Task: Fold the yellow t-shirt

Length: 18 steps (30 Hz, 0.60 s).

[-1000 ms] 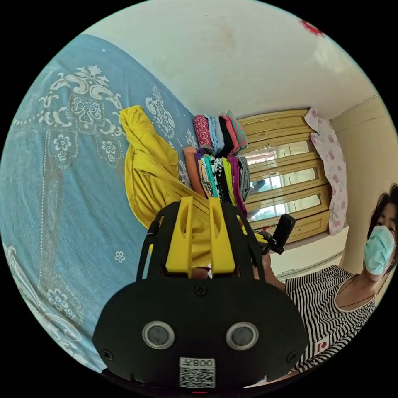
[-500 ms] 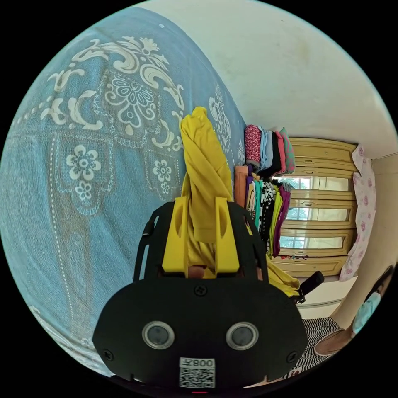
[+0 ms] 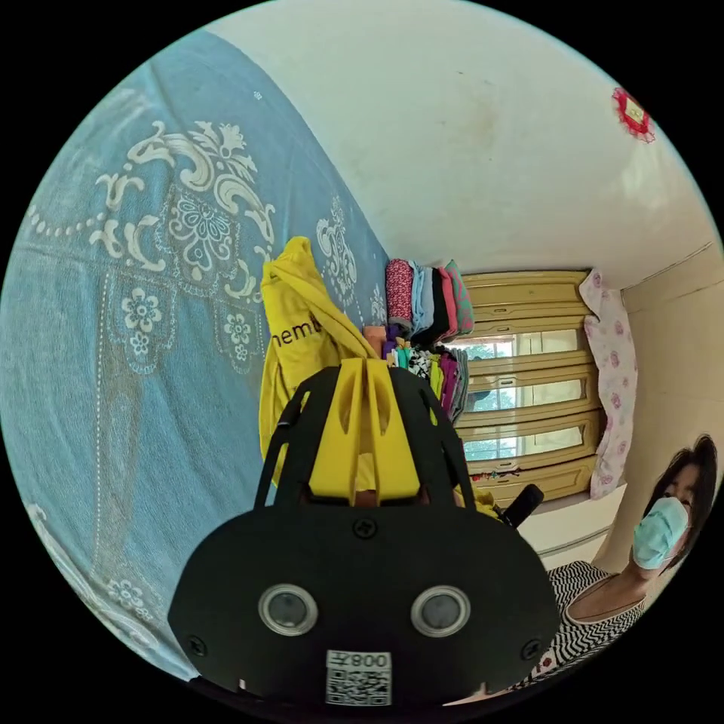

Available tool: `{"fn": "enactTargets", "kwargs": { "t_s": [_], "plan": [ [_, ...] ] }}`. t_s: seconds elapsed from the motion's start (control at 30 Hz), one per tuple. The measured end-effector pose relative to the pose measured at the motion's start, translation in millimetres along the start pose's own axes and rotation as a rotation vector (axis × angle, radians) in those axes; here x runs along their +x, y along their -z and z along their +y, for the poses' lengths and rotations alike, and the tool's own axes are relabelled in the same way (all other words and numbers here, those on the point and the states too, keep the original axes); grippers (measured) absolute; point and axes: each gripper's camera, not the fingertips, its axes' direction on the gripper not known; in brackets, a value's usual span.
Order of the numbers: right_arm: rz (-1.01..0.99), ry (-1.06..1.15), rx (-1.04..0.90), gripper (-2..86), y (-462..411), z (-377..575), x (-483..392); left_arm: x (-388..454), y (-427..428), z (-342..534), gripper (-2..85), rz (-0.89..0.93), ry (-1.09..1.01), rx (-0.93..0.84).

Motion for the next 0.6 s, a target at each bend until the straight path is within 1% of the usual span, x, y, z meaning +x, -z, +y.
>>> {"fn": "enactTargets", "kwargs": {
  "t_s": [0.13,0.2,0.23,0.3,0.33,0.47,0.5,0.53,0.6],
  "plan": [
    [0.073,0.041,0.069,0.7,59,4,-17,47,84,36,0.5,0.076,-0.082,0.056],
    [0.115,0.085,0.144,0.7,106,7,-35,90,142,66,0.5,0.114,-0.174,0.091],
    [0.125,0.096,0.169,0.7,119,8,-40,102,157,74,0.5,0.119,-0.201,0.103],
    [0.169,0.142,0.268,0.8,170,14,-63,153,219,110,0.5,0.16,-0.319,0.162],
    [0.174,0.155,0.296,0.9,182,16,-69,166,234,119,0.5,0.164,-0.349,0.175],
    [0.192,0.286,0.469,1.0,264,32,-121,268,344,194,0.5,0.178,-0.61,0.291],
    [0.212,0.326,0.516,1.0,286,38,-137,298,375,220,0.5,0.16,-0.698,0.329],
    [0.222,0.346,0.538,1.0,296,41,-146,312,391,234,0.5,0.145,-0.738,0.349],
    [0.242,0.423,0.628,1.0,334,55,-176,364,450,292,0.4,0.122,-0.905,0.44]
  ]
}}
